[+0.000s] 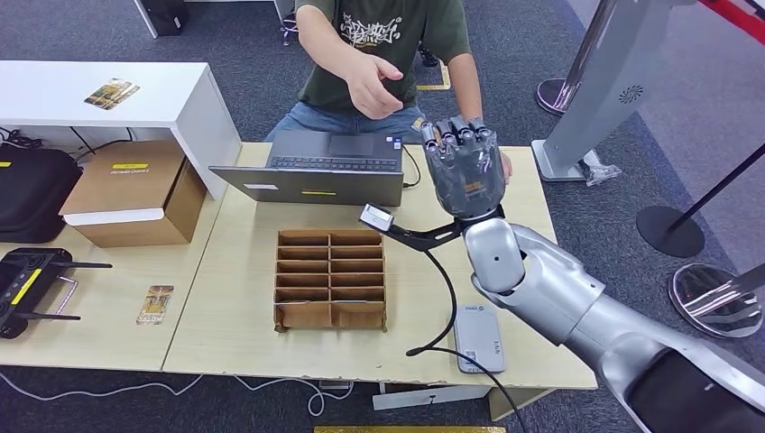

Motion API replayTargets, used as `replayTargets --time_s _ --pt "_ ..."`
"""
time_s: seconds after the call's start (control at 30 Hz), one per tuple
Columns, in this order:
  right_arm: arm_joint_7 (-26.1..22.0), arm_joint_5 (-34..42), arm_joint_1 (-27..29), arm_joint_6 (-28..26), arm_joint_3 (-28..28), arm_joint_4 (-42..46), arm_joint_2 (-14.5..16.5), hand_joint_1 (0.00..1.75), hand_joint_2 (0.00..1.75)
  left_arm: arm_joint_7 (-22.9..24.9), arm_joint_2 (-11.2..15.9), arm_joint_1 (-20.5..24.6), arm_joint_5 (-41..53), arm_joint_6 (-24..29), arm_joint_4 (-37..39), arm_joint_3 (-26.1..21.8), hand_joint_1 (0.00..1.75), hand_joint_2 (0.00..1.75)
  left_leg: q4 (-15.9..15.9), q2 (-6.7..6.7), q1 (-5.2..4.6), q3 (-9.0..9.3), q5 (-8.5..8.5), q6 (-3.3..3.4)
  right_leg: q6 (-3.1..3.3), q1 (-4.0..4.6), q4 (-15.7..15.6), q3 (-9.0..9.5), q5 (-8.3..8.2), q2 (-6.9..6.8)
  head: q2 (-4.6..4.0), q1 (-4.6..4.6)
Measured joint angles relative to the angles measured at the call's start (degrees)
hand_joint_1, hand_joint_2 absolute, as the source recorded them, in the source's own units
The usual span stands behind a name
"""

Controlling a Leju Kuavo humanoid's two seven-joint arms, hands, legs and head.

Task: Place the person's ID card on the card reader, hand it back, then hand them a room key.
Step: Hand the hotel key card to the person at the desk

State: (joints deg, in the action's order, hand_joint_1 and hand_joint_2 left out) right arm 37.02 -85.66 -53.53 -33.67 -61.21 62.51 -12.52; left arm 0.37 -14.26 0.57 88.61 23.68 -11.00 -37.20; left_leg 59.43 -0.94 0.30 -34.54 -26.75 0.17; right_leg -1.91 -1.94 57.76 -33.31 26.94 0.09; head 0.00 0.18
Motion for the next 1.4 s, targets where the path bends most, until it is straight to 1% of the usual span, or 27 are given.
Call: replayTargets --time_s 0.17,0.3,0.47,0.63,0.87,1.27,1.3,1.37,1.4 --pt "-0.5 0.0 -0.1 -0.2 -0.3 -0.4 0.5 1.75 1.75 0.0 0.0 0.0 0.0 0.2 0.1 0.0 0.0 0.0 0.0 0.01 0.01 0.01 0.0 0.0 0.0 0.01 0.0 -0.01 0.0 0.01 0.0 -0.01" --pt "-2.3 0.0 -0.1 -0.4 0.4 -0.7 1.5 1.75 1.75 0.0 0.0 0.0 0.0 0.1 0.1 0.0 0.0 0.0 0.0 0.02 0.01 0.01 0.0 0.0 0.01 0.02 0.0 -0.01 0.0 0.02 0.0 -0.01" --pt "-6.7 0.0 0.1 -0.9 3.6 -1.7 3.6 1.75 1.75 0.0 0.0 0.0 0.1 0.1 0.2 0.0 0.0 0.0 0.0 0.02 0.01 0.01 0.0 0.0 0.0 0.02 0.0 -0.01 0.0 0.01 0.0 0.01" --pt "-9.0 0.0 0.2 -1.1 7.1 -3.2 5.8 1.75 1.75 0.2 -0.1 0.1 0.1 0.0 0.2 0.0 0.0 0.0 0.0 0.03 0.01 0.02 0.0 0.0 0.01 0.01 0.0 -0.01 0.0 0.03 0.0 0.0" --pt "-9.7 0.0 0.5 -0.8 9.4 -4.8 7.8 1.75 1.75 0.6 -0.2 0.2 0.2 -0.3 0.2 0.6 0.0 0.0 0.0 0.02 0.01 0.01 0.0 0.0 0.01 0.01 0.0 -0.01 0.0 0.02 0.0 0.0" --pt "-10.0 0.0 1.0 0.6 10.9 -6.3 8.9 1.75 1.75 1.4 -0.2 0.4 0.2 -0.8 0.2 1.5 0.0 0.0 0.0 0.0 0.01 -0.01 0.0 0.0 0.01 0.01 0.0 -0.02 0.0 0.0 0.0 0.0" --pt "-10.0 0.0 1.0 0.6 10.9 -6.4 9.0 1.63 1.75 1.4 -0.2 0.4 0.2 -0.8 0.2 1.5 0.0 0.0 0.0 0.0 0.01 -0.01 0.0 0.0 0.01 0.01 0.0 -0.02 0.0 0.0 0.0 0.0" --pt "-9.8 0.0 1.0 0.8 11.0 -6.6 9.0 0.98 1.75 1.4 -0.2 0.4 0.2 -0.9 0.2 1.6 0.0 0.0 0.0 -0.01 0.01 -0.01 0.0 0.0 0.01 0.01 0.0 -0.02 0.0 -0.01 0.0 -0.01" --pt "-9.8 0.0 1.0 0.9 11.0 -6.6 9.0 0.55 1.75 1.5 -0.2 0.4 0.2 -0.9 0.2 1.6 0.0 0.0 0.0 0.0 0.01 -0.01 0.0 0.0 0.01 0.01 0.0 -0.02 0.0 0.0 0.0 -0.01"
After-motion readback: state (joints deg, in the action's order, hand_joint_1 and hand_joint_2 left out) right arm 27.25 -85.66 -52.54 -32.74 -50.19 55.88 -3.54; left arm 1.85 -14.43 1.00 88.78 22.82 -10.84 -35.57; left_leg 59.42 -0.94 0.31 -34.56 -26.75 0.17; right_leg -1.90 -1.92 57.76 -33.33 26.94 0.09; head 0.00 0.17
